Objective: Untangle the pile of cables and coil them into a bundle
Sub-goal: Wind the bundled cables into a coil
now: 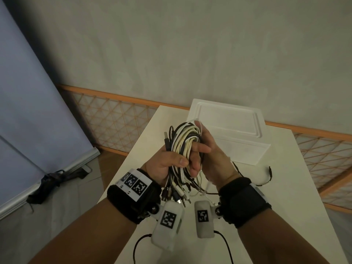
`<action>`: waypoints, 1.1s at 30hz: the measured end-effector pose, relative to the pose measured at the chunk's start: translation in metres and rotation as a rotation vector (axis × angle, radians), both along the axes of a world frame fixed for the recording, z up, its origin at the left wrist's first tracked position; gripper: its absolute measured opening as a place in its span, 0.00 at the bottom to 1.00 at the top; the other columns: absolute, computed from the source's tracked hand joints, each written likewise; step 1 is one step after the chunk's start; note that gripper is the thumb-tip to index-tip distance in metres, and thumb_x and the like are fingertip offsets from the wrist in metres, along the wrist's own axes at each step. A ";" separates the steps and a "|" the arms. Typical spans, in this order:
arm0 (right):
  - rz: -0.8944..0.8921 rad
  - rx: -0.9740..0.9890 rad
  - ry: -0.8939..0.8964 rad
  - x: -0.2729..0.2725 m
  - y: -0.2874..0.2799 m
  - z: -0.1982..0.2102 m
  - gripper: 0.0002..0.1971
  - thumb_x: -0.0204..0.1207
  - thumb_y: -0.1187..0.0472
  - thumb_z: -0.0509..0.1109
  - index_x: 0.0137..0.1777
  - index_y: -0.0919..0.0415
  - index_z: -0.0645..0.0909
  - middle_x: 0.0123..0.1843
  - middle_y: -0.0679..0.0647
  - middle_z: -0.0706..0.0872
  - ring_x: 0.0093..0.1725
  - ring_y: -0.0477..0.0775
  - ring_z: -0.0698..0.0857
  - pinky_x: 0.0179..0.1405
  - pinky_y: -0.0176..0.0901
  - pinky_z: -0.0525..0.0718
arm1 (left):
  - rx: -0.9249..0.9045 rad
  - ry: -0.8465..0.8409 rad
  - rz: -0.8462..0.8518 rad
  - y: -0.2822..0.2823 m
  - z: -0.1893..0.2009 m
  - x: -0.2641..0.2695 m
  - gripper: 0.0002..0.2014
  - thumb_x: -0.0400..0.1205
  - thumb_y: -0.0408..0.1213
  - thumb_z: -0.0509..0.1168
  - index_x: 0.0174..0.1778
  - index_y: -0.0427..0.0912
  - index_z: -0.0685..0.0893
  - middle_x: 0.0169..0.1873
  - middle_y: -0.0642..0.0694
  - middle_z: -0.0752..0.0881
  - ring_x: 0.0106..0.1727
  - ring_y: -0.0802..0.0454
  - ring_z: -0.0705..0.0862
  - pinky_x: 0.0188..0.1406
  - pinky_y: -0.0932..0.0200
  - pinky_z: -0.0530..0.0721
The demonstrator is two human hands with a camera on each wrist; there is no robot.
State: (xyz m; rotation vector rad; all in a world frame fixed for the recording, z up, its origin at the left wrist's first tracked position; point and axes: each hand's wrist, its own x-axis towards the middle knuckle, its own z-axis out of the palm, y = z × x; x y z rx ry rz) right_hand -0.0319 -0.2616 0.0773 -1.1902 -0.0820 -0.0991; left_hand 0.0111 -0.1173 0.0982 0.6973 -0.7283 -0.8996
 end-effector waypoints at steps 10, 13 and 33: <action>0.037 0.324 0.206 -0.002 0.025 -0.026 0.22 0.73 0.74 0.56 0.33 0.54 0.88 0.32 0.51 0.88 0.33 0.48 0.87 0.41 0.43 0.82 | 0.070 0.067 0.146 -0.006 -0.004 0.012 0.26 0.61 0.38 0.79 0.55 0.35 0.89 0.34 0.44 0.89 0.32 0.52 0.86 0.36 0.59 0.84; 0.223 0.469 0.221 -0.007 0.026 -0.036 0.23 0.47 0.72 0.61 0.44 0.69 0.87 0.38 0.64 0.88 0.39 0.61 0.88 0.42 0.49 0.86 | 0.096 0.080 0.157 -0.007 -0.006 0.012 0.25 0.59 0.33 0.76 0.55 0.40 0.90 0.42 0.44 0.91 0.41 0.52 0.89 0.42 0.60 0.87; 0.147 -1.159 0.170 -0.001 0.019 -0.020 0.10 0.80 0.71 0.61 0.57 0.73 0.80 0.46 0.66 0.84 0.43 0.52 0.79 0.44 0.27 0.76 | 0.407 -0.271 0.379 -0.015 -0.032 0.012 0.11 0.65 0.33 0.68 0.41 0.34 0.84 0.67 0.49 0.82 0.68 0.59 0.79 0.73 0.56 0.72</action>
